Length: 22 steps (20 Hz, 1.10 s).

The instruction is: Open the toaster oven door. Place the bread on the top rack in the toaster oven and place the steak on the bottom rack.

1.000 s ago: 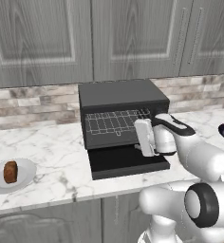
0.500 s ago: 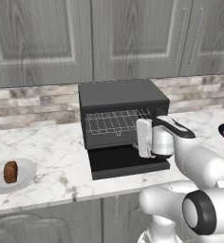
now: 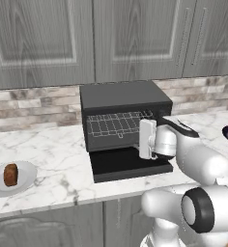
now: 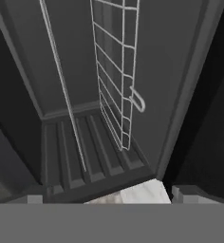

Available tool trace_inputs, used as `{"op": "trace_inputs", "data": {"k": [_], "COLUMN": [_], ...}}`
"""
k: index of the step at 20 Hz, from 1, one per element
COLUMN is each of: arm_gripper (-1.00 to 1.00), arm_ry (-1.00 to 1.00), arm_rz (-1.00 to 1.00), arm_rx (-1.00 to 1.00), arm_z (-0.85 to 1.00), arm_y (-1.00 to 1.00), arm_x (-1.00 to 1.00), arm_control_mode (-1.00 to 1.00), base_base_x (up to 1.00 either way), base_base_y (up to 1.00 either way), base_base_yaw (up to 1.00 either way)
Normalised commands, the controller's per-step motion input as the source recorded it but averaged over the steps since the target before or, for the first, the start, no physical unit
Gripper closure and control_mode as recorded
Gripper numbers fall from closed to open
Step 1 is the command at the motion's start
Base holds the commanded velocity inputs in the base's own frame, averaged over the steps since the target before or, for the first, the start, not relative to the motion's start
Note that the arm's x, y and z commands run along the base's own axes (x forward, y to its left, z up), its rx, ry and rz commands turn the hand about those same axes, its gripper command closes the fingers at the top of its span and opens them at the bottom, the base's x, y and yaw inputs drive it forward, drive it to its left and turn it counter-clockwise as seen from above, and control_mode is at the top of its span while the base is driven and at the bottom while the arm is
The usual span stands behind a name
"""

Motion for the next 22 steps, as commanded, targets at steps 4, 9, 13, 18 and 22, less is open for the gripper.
{"op": "trace_inputs", "data": {"k": [4, 9, 13, 18, 22], "arm_gripper": [-1.0, -1.0, -1.0, -1.0, -1.0], "arm_ry": [-0.11, -0.11, -0.01, 0.0, 0.0], "arm_rz": [0.0, -0.1, -0.13, -0.06, 0.0], "arm_rx": [0.16, 0.11, 0.1, 0.15, 0.17], "arm_z": [0.24, 0.23, 0.02, -0.02, 0.01], "arm_y": [-0.18, -0.05, -0.08, -0.15, -0.08], "arm_x": [0.07, 0.29, 0.55, 0.33, 0.48], "arm_control_mode": [-1.0, -1.0, -1.0, -1.0, -1.0], "base_base_x": [0.0, 0.0, 0.0, 0.0, 0.0], "base_base_y": [0.0, 0.0, 0.0, 0.0, 0.0], "base_base_yaw": [0.0, 0.0, 0.0, 0.0, 0.0]}}
